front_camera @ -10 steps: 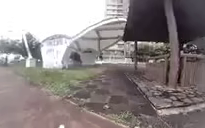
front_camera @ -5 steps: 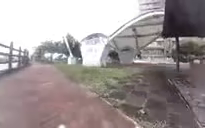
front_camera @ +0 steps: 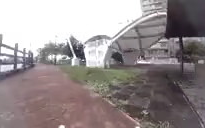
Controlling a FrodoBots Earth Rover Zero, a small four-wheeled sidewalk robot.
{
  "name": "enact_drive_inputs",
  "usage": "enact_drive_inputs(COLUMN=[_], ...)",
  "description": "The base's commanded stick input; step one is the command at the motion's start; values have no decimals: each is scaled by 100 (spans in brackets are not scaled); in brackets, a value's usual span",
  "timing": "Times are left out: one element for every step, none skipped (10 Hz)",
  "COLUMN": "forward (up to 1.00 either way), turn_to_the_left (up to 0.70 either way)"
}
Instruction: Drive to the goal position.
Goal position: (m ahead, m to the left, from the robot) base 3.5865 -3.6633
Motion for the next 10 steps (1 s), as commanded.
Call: enact_drive_inputs(forward=[81, 100, 80, 8, 0, 0, 0, 0, 0, 0], turn_to_the_left=[-43, -30, -44, -94, -100, -100, -82, -3, -20, -38])
